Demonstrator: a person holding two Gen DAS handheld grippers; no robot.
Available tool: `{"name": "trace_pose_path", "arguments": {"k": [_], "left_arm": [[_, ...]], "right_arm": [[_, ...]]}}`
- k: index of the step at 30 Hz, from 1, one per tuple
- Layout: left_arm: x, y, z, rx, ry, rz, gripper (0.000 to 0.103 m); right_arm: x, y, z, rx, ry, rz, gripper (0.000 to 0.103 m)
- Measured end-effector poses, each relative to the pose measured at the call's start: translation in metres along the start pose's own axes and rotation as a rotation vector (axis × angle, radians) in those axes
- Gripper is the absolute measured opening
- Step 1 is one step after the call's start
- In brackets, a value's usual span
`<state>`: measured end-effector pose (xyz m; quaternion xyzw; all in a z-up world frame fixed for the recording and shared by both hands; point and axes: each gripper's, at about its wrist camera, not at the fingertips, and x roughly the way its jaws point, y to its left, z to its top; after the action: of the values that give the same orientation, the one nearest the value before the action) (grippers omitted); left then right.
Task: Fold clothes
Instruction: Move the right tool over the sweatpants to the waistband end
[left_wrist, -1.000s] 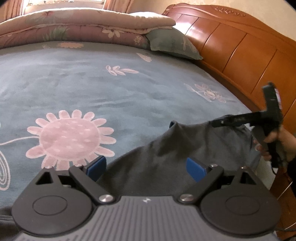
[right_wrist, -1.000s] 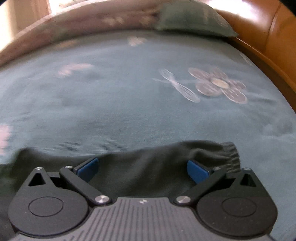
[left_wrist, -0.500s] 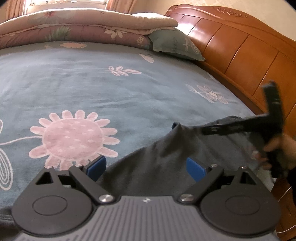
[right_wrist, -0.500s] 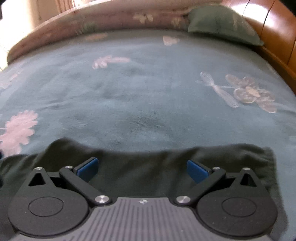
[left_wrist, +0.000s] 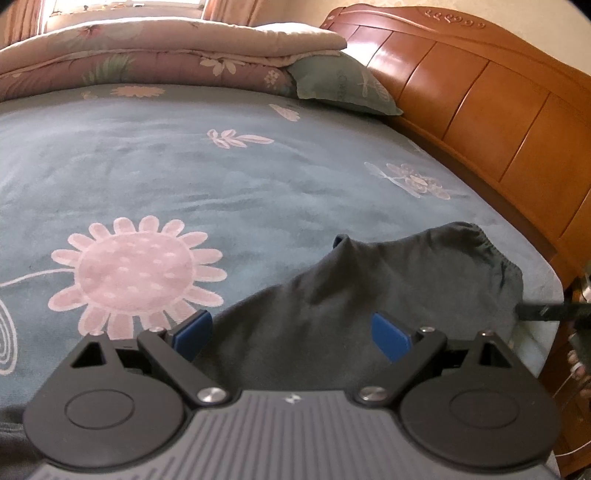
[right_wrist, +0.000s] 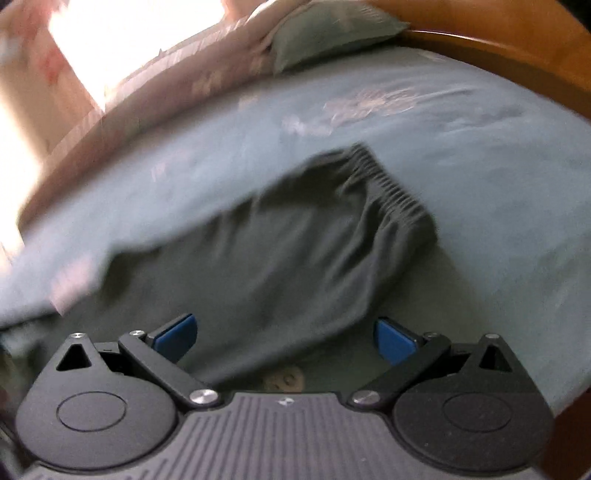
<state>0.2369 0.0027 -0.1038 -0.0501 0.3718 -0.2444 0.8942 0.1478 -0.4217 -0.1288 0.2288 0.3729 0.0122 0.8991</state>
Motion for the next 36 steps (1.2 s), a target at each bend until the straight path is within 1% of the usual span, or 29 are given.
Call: {"name": "trace_pose_path", "arguments": {"k": [2,4,6,9,11,15,18,21,23,24,27,28,30,31,34,36], "left_arm": [[0.000,-0.001,0.000,0.002,-0.001,-0.005,0.093],[0.000,-0.001,0.000,0.006,0.003,-0.012,0.093],[0.001,-0.003,-0.002,0.011,0.007,-0.012,0.093],[0.001,-0.003,-0.002,0.012,0.009,-0.018,0.093],[0.001,-0.003,-0.002,0.010,0.011,-0.021,0.093],[0.002,-0.002,-0.002,0.006,0.014,-0.020,0.093],[0.002,-0.002,-0.002,0.002,0.016,-0.021,0.093],[0.003,-0.002,-0.002,0.001,0.019,-0.023,0.093],[0.003,-0.002,-0.002,0.001,0.020,-0.026,0.093],[0.003,-0.001,-0.002,-0.001,0.020,-0.026,0.093],[0.003,0.000,-0.002,-0.007,0.018,-0.030,0.093],[0.003,0.000,-0.002,-0.010,0.019,-0.032,0.093],[0.004,0.000,-0.002,-0.014,0.023,-0.035,0.093],[0.004,0.000,-0.003,-0.014,0.026,-0.036,0.093],[0.006,-0.001,-0.003,-0.008,0.030,-0.031,0.093],[0.005,0.000,-0.003,-0.009,0.030,-0.032,0.093]], "right_arm": [[-0.004,-0.013,0.002,0.100,-0.021,0.039,0.103],[-0.001,-0.028,0.002,0.195,-0.018,0.073,0.103],[0.003,-0.041,-0.001,0.288,-0.027,0.132,0.103],[0.008,-0.059,0.000,0.403,-0.074,0.215,0.103],[0.012,-0.068,0.004,0.455,-0.101,0.246,0.103],[0.024,-0.074,0.019,0.482,-0.120,0.224,0.103],[0.034,-0.073,0.030,0.471,-0.128,0.203,0.103],[0.042,-0.076,0.037,0.463,-0.141,0.211,0.103],[0.042,-0.076,0.039,0.459,-0.128,0.214,0.103],[0.040,-0.077,0.037,0.454,-0.114,0.223,0.103],[0.038,-0.073,0.027,0.434,-0.044,0.321,0.103],[0.039,-0.071,0.026,0.407,-0.036,0.337,0.103],[0.041,-0.069,0.026,0.366,-0.049,0.340,0.103],[0.043,-0.071,0.029,0.372,-0.063,0.346,0.103],[0.049,-0.082,0.041,0.433,-0.125,0.360,0.103],[0.054,-0.085,0.046,0.458,-0.136,0.363,0.103]]}}
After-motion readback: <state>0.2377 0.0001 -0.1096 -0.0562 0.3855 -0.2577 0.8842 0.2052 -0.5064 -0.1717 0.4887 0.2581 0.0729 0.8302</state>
